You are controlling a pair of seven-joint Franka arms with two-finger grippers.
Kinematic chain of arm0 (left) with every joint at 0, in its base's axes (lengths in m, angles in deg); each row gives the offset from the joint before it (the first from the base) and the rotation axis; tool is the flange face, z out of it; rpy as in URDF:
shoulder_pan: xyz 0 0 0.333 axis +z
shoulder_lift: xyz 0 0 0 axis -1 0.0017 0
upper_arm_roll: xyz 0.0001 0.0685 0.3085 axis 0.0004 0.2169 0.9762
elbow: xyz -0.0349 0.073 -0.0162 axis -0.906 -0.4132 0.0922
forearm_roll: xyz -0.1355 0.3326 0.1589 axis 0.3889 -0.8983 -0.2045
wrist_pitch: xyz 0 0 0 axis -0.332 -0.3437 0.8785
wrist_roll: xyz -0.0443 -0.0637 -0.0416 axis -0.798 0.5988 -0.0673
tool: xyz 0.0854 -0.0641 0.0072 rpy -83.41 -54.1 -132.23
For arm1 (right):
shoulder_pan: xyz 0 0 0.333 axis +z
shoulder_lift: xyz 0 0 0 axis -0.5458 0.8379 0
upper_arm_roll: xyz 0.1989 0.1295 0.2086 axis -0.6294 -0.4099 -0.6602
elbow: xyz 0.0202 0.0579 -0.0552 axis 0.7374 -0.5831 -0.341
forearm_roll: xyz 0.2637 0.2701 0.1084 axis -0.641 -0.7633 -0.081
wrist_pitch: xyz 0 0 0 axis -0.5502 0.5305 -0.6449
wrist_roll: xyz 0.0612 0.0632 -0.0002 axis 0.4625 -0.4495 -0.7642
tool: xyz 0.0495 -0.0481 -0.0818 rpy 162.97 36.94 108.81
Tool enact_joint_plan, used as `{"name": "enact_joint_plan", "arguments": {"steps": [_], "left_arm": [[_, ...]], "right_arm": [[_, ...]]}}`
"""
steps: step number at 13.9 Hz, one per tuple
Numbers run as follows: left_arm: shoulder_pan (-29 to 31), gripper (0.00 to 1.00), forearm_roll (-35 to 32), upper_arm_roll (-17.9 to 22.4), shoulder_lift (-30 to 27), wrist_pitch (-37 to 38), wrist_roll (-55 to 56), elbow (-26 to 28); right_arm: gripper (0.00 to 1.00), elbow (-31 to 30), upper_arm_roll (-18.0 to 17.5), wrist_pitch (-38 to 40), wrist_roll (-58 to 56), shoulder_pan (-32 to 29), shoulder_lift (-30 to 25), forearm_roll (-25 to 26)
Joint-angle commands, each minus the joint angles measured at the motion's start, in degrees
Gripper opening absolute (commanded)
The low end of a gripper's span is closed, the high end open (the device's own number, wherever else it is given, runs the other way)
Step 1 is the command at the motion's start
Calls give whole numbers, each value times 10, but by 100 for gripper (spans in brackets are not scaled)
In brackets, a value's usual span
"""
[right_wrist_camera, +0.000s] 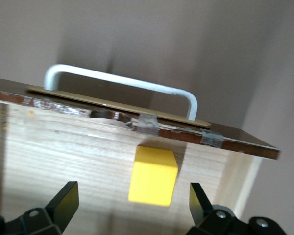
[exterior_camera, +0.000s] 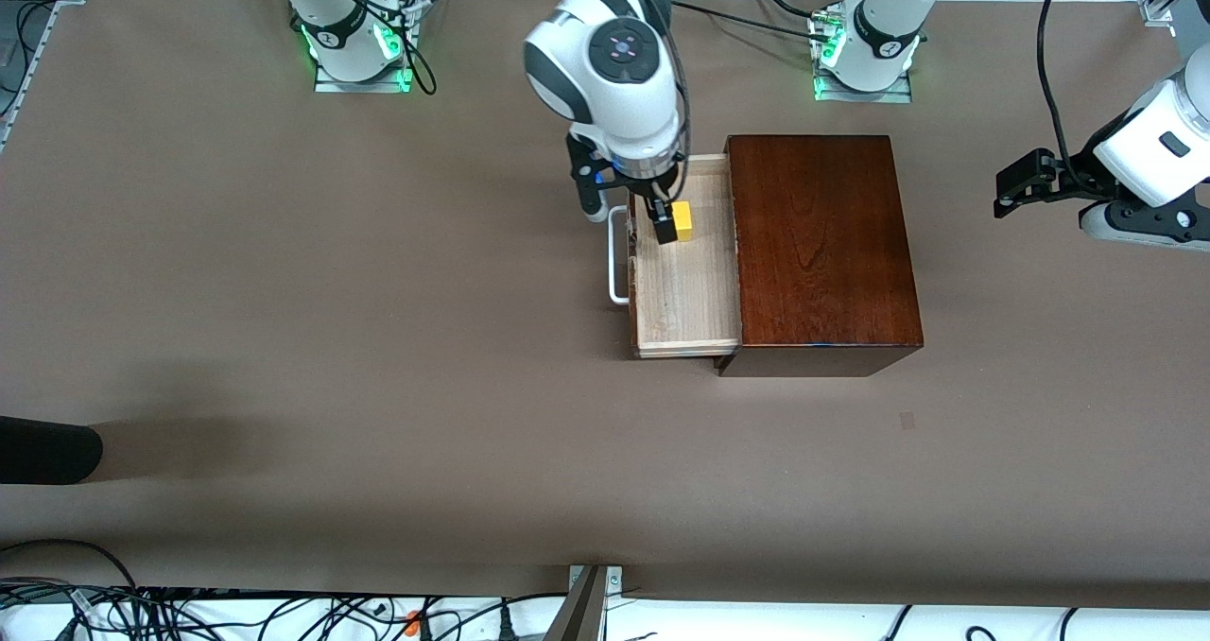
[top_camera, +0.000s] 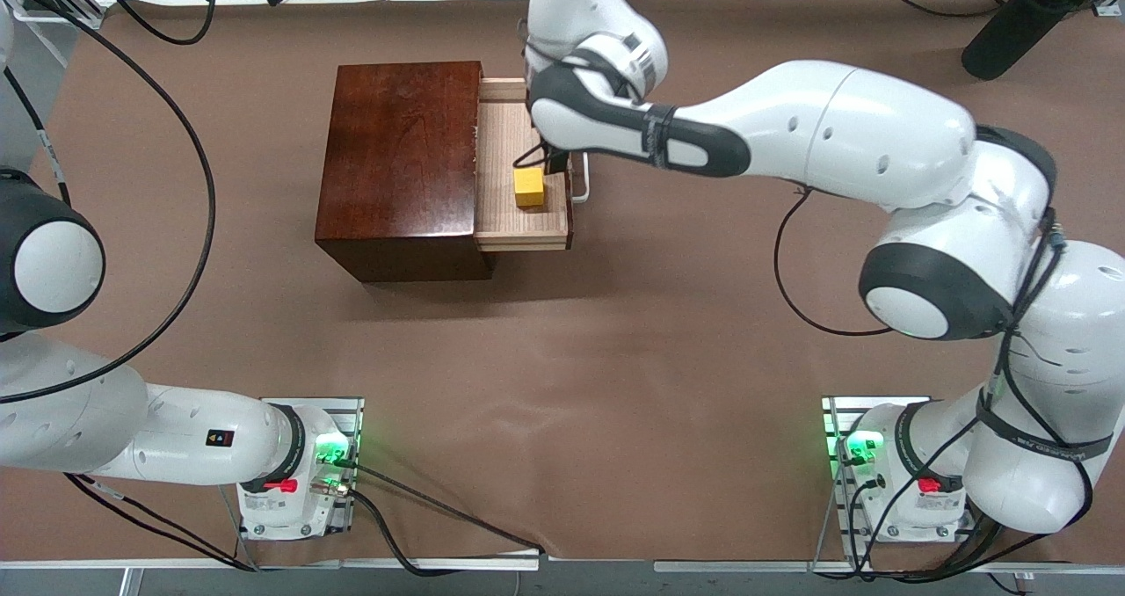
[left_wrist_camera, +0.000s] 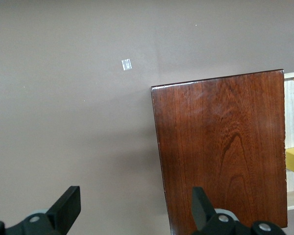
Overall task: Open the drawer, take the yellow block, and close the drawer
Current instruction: 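Move the right gripper over the yellow cube in the drawer, then lower the right gripper and close it on the yellow cube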
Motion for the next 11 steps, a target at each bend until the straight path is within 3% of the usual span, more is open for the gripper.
{"name": "enact_joint_plan", "arguments": {"steps": [1,10,11], "left_arm": [[-6,100,4,8,-11,0,-17,10],[-6,100,2,8,-9,3,-16,9],[-6,100,2,8,-8,3,-13,8]], "right_arm": [[100,27,10,-7,37,23,38,23],[100,27,10,-42,50,37,67,24],[90,27,11,-44,49,39,70,25]]}}
